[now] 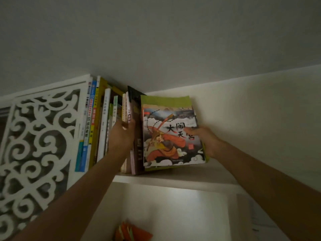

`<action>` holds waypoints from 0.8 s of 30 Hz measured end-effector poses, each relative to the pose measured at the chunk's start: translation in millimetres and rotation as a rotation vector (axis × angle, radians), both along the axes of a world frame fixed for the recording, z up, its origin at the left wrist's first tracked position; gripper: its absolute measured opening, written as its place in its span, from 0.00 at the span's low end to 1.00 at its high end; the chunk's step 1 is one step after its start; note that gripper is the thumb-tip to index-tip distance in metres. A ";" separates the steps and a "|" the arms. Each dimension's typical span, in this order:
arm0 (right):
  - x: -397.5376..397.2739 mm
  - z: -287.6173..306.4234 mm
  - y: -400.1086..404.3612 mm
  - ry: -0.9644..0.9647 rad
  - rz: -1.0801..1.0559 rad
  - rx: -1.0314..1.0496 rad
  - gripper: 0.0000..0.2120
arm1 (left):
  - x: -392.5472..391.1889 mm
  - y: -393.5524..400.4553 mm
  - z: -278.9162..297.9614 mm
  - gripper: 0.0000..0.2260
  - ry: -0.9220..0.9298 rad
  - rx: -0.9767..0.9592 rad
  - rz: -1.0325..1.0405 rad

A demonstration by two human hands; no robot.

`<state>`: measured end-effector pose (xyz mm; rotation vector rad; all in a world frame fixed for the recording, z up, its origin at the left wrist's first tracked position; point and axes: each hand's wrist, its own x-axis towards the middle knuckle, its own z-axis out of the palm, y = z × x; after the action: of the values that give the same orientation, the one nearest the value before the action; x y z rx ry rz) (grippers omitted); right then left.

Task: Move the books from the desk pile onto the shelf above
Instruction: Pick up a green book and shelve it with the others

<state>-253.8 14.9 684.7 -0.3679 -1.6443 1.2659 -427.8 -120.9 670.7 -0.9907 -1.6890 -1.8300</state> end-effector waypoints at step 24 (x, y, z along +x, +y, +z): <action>-74.1 4.9 9.1 -0.413 -0.613 0.614 0.09 | 9.5 6.9 -44.3 0.27 0.082 -0.408 -0.057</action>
<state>-327.9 24.0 689.6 -0.7060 -1.9547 0.2102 -418.3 -114.0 626.4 -1.2672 -2.0468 -1.4811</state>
